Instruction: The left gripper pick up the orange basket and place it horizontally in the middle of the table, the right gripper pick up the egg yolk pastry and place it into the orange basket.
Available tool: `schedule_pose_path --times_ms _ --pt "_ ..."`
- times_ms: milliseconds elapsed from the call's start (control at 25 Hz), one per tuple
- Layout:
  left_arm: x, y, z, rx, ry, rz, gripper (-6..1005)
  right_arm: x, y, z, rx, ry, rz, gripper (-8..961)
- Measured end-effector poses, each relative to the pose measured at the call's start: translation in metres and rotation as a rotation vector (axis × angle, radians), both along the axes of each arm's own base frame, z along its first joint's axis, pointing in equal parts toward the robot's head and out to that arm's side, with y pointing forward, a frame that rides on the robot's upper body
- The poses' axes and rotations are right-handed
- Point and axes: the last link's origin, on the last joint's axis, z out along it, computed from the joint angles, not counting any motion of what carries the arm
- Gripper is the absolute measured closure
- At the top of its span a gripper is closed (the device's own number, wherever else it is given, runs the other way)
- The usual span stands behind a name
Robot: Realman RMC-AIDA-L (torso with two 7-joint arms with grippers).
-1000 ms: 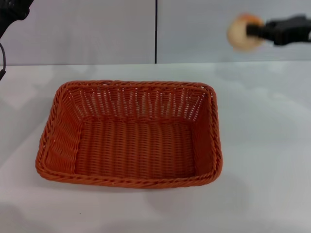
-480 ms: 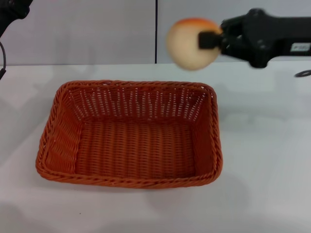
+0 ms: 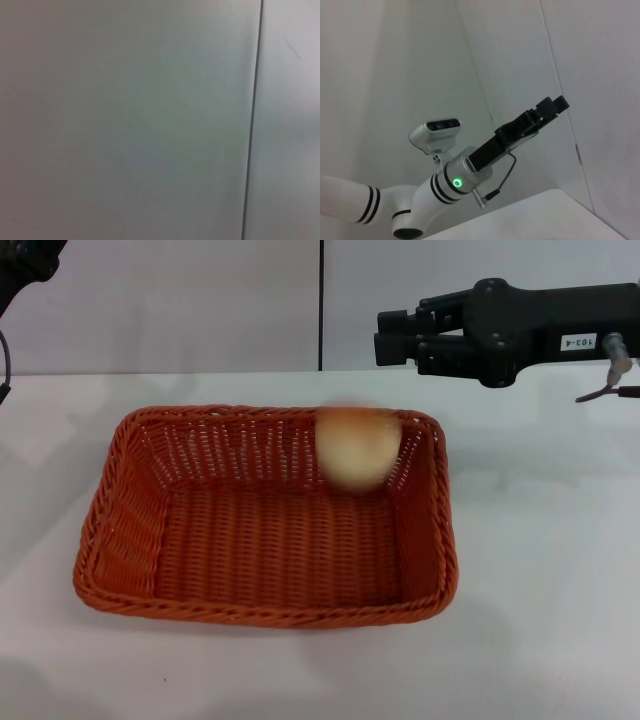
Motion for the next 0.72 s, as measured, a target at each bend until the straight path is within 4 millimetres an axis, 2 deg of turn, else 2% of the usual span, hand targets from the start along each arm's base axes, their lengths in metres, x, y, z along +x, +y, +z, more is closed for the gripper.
schedule_pose_path --times_ms 200,320,480,520,680,720 --pt "0.000 0.000 0.000 0.000 0.001 0.000 395 0.004 -0.002 0.002 0.003 0.003 -0.008 788" --pt "0.000 0.000 0.000 0.001 0.001 0.000 396 0.010 -0.003 0.009 0.033 0.012 -0.024 564" --pt "0.000 0.000 0.000 0.001 0.001 0.000 397 0.023 -0.007 0.025 0.129 0.057 -0.052 424" --pt "0.000 0.000 0.001 0.001 0.000 0.000 397 0.029 -0.009 0.032 0.168 0.082 -0.059 389" --pt "0.000 0.001 0.002 0.011 -0.007 0.004 397 0.057 -0.020 0.054 0.373 0.192 -0.068 389" --pt "-0.001 0.001 0.004 0.022 -0.010 0.009 398 0.075 -0.031 0.062 0.532 0.253 -0.049 389"
